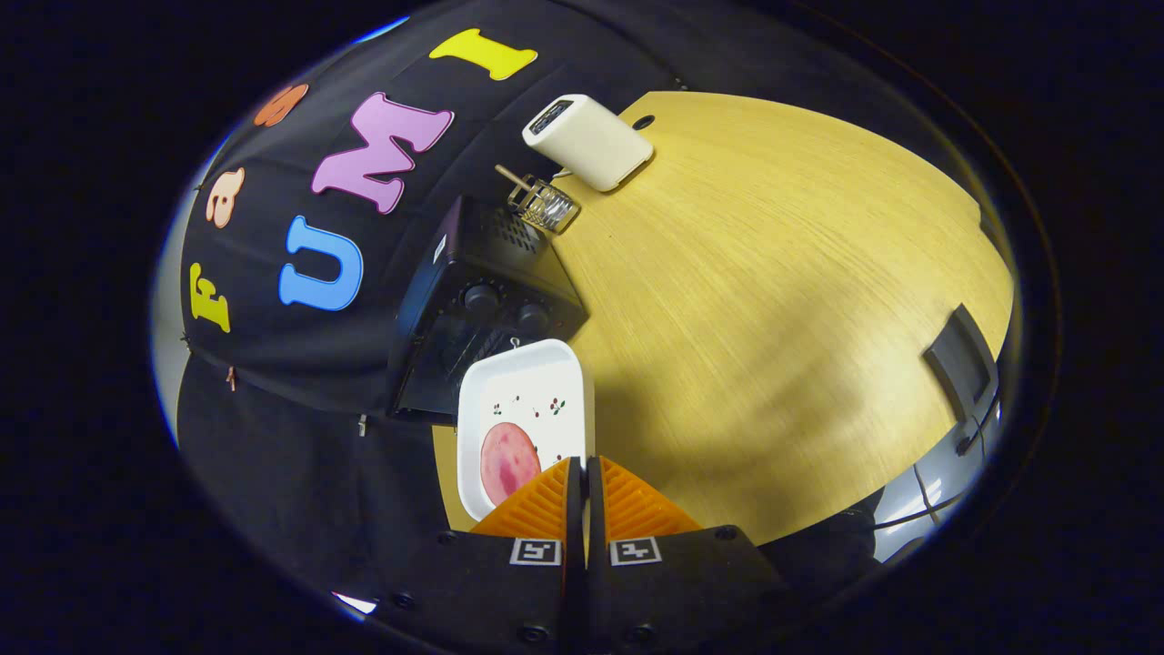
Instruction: Open the toaster oven, put the food inside, and close the toaster oven door.
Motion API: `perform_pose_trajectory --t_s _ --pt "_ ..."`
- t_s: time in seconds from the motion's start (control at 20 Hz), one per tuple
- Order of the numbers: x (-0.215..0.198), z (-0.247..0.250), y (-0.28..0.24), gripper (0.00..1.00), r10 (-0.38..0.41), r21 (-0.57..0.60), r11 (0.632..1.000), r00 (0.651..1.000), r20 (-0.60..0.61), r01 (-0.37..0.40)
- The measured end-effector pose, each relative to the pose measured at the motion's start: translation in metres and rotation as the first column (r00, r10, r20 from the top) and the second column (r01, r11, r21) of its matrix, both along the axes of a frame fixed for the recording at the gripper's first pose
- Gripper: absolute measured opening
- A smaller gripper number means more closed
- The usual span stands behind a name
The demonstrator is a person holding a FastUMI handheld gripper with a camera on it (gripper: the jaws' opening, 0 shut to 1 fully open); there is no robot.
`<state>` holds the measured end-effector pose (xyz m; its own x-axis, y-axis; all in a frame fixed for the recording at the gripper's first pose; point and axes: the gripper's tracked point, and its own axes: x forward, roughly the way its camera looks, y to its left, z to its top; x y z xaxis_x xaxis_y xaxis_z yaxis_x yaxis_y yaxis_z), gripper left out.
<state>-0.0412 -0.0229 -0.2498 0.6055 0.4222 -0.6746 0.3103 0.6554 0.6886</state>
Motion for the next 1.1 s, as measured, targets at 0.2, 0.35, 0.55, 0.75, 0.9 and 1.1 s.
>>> perform_pose_trajectory --t_s 0.2,0.35,0.55,0.75,0.9,1.1 --pt "0.021 0.001 0.040 0.05 0.011 0.031 0.999 1.000 -0.002 -0.011" --pt "0.039 0.000 0.066 0.05 0.027 0.024 0.999 1.000 0.014 -0.027" --pt "0.063 -0.009 0.098 0.05 0.023 0.025 0.999 1.000 0.011 -0.024" --pt "0.089 -0.022 0.124 0.05 0.003 0.022 1.000 1.000 0.014 -0.003" --pt "0.113 -0.028 0.139 0.05 -0.059 0.052 0.997 0.998 0.026 0.058" --pt "0.139 -0.041 0.153 0.05 -0.160 0.108 0.981 0.987 0.007 0.158"
